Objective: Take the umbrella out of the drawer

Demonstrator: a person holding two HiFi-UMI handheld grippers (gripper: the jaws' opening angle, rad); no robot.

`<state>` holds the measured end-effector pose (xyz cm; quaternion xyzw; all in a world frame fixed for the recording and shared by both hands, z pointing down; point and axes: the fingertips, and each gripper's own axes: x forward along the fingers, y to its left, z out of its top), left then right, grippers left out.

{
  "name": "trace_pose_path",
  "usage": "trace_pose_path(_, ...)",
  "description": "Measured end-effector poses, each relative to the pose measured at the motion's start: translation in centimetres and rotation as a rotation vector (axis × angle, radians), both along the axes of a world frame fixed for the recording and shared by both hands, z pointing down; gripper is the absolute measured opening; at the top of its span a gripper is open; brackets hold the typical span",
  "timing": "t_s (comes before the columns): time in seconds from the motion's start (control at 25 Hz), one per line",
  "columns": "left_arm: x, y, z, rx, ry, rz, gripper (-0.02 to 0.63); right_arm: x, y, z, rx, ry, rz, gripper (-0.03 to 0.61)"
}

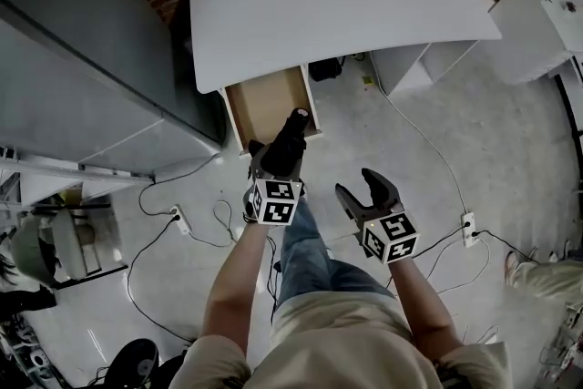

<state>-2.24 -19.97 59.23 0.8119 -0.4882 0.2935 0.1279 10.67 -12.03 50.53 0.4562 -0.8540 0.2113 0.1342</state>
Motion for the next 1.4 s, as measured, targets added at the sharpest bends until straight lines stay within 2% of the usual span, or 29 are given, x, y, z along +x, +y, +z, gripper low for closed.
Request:
trace_pose_path(0.24, 0.8, 7.4, -4.0, 0.021, 0.050, -0.027, 0.276, 0.8, 4.9, -3.2, 0.065, 0.020, 0.005, 0.183)
trace_pose_path(0.48, 1.0, 14.0, -7.7, 0.047, 0.105, -0.047, 0.276, 1.0, 9.5, -5.7, 0.125, 0.038, -0.014, 0.108)
trace_pose_path(0.6, 1.0, 16.5, -10.4, 0.095, 0.139, -0.052, 0.276, 1.2, 11.2, -6.8, 0.149, 0.035, -0.005, 0.061)
trace_pose_path(1.08, -0.1, 24.3, -15.9, 0.172, 0.273, -0.130, 0.276, -0.2, 15.4, -10.2, 0.240, 0.014, -0.047, 0.031)
trace_pose_path(1.4, -1.6, 25.7, -16.2, 0.182, 0.297, -0.157, 0.278, -0.8, 15.7, -10.1, 0.244, 0.025, -0.056, 0.025)
